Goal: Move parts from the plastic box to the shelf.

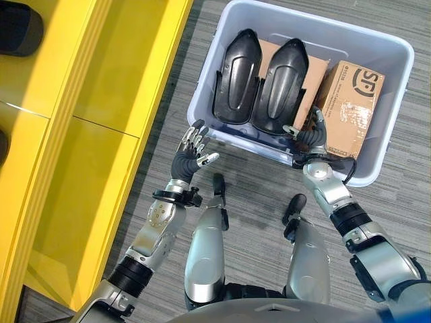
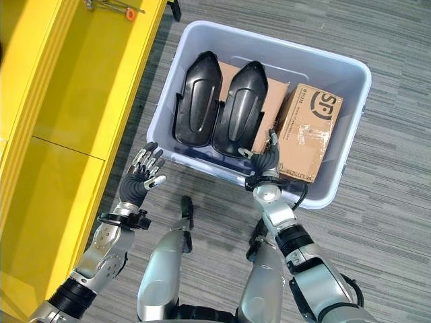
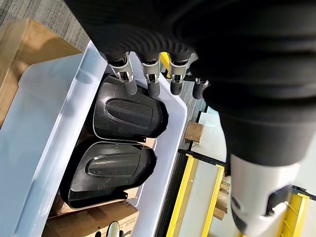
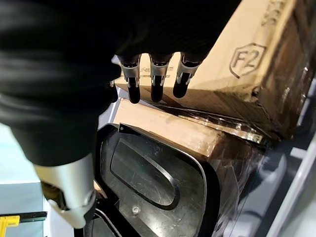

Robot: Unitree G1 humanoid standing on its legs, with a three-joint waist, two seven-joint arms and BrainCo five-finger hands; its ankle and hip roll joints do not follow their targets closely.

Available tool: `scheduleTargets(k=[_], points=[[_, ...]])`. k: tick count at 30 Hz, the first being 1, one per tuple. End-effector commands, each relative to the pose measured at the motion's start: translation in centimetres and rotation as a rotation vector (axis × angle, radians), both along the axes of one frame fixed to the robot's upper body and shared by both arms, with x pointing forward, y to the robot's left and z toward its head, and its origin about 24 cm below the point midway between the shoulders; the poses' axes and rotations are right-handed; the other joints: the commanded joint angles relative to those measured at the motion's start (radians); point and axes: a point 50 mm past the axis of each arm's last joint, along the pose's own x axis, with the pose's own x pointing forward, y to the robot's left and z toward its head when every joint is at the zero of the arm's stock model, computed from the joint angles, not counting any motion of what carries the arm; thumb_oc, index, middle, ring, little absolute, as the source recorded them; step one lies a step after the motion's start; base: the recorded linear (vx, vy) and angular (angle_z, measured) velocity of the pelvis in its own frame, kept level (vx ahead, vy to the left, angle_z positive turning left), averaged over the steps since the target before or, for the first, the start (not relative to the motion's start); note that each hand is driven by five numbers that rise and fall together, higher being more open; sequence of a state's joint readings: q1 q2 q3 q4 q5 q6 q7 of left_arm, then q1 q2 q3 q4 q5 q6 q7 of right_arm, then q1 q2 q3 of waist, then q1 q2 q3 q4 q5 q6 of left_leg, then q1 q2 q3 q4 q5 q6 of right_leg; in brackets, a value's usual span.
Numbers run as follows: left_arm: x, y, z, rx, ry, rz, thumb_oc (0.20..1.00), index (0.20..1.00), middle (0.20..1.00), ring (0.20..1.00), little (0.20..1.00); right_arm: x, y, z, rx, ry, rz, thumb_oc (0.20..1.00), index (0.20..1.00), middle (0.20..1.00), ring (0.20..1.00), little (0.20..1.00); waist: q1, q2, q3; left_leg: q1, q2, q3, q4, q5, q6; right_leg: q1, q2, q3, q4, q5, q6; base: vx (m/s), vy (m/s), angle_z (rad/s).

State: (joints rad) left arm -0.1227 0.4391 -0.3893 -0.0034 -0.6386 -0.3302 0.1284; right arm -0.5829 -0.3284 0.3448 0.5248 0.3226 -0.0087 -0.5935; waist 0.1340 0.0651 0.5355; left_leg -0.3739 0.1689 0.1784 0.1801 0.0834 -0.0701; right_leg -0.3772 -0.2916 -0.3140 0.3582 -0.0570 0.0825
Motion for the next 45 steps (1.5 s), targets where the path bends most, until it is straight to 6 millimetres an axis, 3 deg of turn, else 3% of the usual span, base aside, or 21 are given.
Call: scheduleTargets(k=[1,8,9,14,19,28,32,33,36,40,45], points=[[-0.9,-1.1,2.1,-0.048,-0.114,-0.053,1.000,1.000,1.000,1.000,1.000,0.7,-1.0,1.6,0.063,-0.061,-0.060,1.000,1.000,1.000,1.000,1.000,0.013,0.025,-0.016,-0.062,-0.042,-0.054,0.019,-0.023,0.030,-0.009,0.041,0.023,0.083,-0.068,-0.032,0.02,0.021,0.05],[-0.5,-1.8,2.1,-0.040,-0.112,-0.101,1.000,1.000,1.000,1.000,1.000,1.4,-2.4,0.7,0.212,0.007,-0.134,1.000,1.000,1.000,1.000,1.000,0.016,0.037,-0.016,-0.094,-0.046,-0.053,0.032,-0.025,0.033,-0.048,0.038,0.027,0.115,-0.074,-0.033,0.02,0.009,0.03],[-0.6,-2.0,1.9,-0.042,-0.108,-0.103,1.000,1.000,1.000,1.000,1.000,1.5,-2.7,0.6,0.220,0.013,-0.150,1.000,1.000,1.000,1.000,1.000,0.013,0.035,-0.016,-0.085,-0.052,-0.054,0.041,-0.047,0.026,-0.044,0.033,0.037,0.130,-0.097,-0.024,0.08,-0.002,0.02],[-0.3,-2.7,2.1,-0.072,-0.091,-0.116,1.000,1.000,1.000,1.000,1.000,2.3,-3.8,1.5,0.236,0.007,-0.176,1.000,1.000,1.000,1.000,1.000,0.013,0.045,-0.016,-0.118,-0.054,-0.054,0.062,-0.052,0.028,-0.082,0.031,0.039,0.155,-0.101,-0.028,0.02,-0.003,0.03],[-0.3,-2.8,1.8,-0.097,-0.067,-0.128,1.000,1.000,1.000,1.000,1.000,3.0,-4.4,2.6,0.164,-0.002,-0.187,1.000,1.000,1.000,1.000,1.000,0.019,0.056,-0.016,-0.139,-0.056,-0.056,0.075,-0.053,0.025,-0.108,0.026,0.040,0.173,-0.102,-0.030,0.00,0.001,-0.02],[-0.3,-3.1,1.7,-0.105,-0.060,-0.138,1.000,1.000,1.000,1.000,1.000,3.9,-4.9,6.5,-0.147,-0.137,-0.232,1.000,1.000,1.000,1.000,1.000,0.026,0.075,-0.016,-0.159,-0.060,-0.051,0.071,-0.047,0.024,-0.144,0.017,0.040,0.198,-0.105,-0.032,0.00,0.013,0.01],[-0.6,-3.2,1.5,-0.112,-0.064,-0.138,1.000,1.000,1.000,1.000,1.000,3.3,-4.2,9.4,-0.350,-0.346,-0.303,1.000,1.000,1.000,1.000,1.000,0.021,0.078,-0.016,-0.163,-0.059,-0.047,0.069,-0.045,0.024,-0.151,0.015,0.042,0.199,-0.102,-0.029,-0.01,0.049,0.01],[-0.7,-3.3,1.3,-0.123,-0.070,-0.128,1.000,1.000,1.000,1.000,1.000,2.6,-3.1,11.3,-0.451,-0.506,-0.334,1.000,1.000,1.000,1.000,1.000,0.013,0.079,-0.016,-0.161,-0.058,-0.043,0.065,-0.044,0.025,-0.152,0.016,0.046,0.193,-0.099,-0.025,-0.01,0.073,-0.04],[-0.9,-3.6,1.1,-0.142,-0.074,-0.116,1.000,1.000,1.000,1.000,1.000,1.6,-1.2,12.8,-0.559,-0.657,-0.313,1.000,1.000,1.000,1.000,1.000,0.002,0.082,-0.016,-0.158,-0.058,-0.038,0.059,-0.042,0.024,-0.151,0.015,0.051,0.186,-0.097,-0.021,-0.01,0.080,-0.04],[-1.0,-3.8,0.6,-0.164,-0.070,-0.107,1.000,1.000,1.000,1.000,1.000,0.5,1.4,13.8,-0.691,-0.810,-0.229,1.000,1.000,1.000,1.000,1.000,-0.010,0.090,-0.016,-0.151,-0.058,-0.030,0.059,-0.041,0.022,-0.147,0.010,0.058,0.180,-0.097,-0.021,0.01,0.067,-0.09],[-0.9,-3.5,-0.2,-0.156,-0.068,-0.118,1.000,1.000,1.000,1.000,1.000,0.3,2.6,14.1,-0.779,-0.850,-0.166,1.000,1.000,1.000,1.000,1.000,-0.011,0.093,-0.016,-0.148,-0.056,-0.026,0.063,-0.040,0.017,-0.147,0.007,0.058,0.182,-0.099,-0.021,0.00,0.008,-0.01]])
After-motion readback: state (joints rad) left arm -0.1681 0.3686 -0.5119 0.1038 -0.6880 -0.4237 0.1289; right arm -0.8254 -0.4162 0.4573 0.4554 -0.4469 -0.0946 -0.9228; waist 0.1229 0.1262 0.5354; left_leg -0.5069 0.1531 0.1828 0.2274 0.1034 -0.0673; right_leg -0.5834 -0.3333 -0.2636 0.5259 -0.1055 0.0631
